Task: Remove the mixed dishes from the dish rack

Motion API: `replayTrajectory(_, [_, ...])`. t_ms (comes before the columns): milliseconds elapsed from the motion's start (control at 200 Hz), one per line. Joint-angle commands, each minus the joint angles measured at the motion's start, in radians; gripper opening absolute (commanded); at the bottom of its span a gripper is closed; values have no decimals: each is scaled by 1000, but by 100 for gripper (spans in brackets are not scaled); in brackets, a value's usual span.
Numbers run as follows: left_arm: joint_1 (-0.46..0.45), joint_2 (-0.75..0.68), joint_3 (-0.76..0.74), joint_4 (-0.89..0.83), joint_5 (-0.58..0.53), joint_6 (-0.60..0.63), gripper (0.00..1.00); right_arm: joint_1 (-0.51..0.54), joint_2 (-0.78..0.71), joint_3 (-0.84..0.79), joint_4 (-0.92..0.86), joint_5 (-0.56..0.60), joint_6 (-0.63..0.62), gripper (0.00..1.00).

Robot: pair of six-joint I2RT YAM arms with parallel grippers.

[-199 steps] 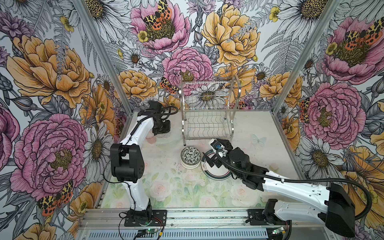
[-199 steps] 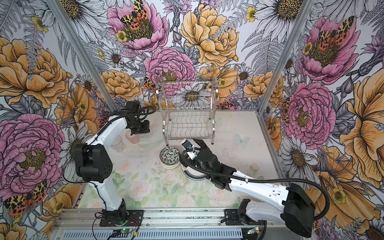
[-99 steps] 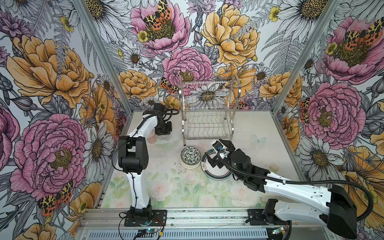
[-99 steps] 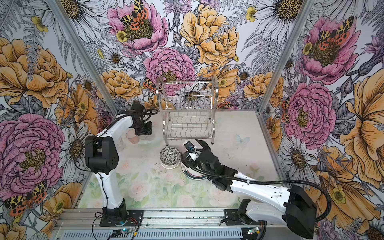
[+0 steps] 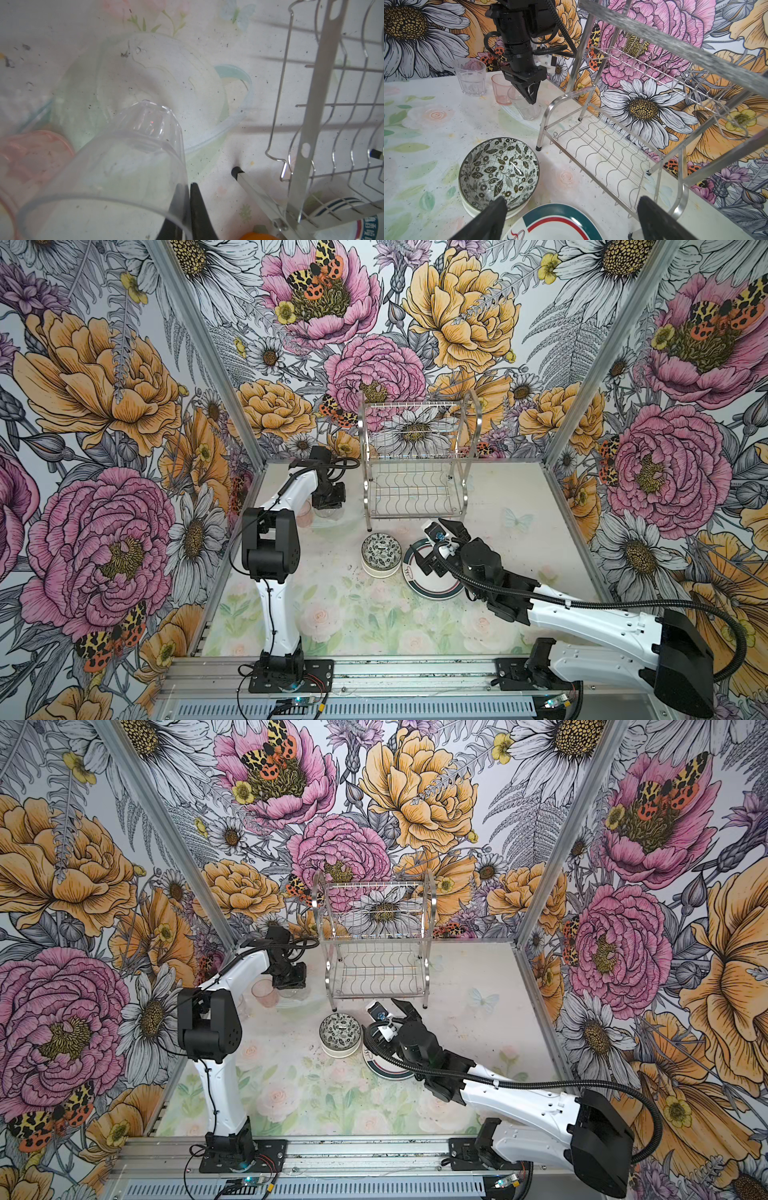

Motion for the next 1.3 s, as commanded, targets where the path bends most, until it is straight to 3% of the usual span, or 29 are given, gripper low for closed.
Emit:
replayTrajectory(0, [1, -3, 15, 5, -5, -6, 16, 7, -6, 2, 15, 18, -11, 100])
replayTrajectory(140, [7, -8, 27, 6, 16, -19, 26, 8, -5, -1, 18, 18, -11, 100])
replayTrajectory(455, [5, -27, 60, 6, 30, -51, 31, 6, 5, 1, 23, 12, -10, 100])
replayTrajectory(605, [-5, -61, 64, 8, -5, -70, 44, 7, 10, 4, 26, 10, -14, 100])
replayTrajectory(1131, [-53, -253, 8, 18, -67, -117, 68, 7, 3, -10, 50, 0, 2, 100])
replayTrajectory(1296, [-70, -379, -47, 54, -78, -126, 75, 7, 2, -13, 63, 0, 2, 100])
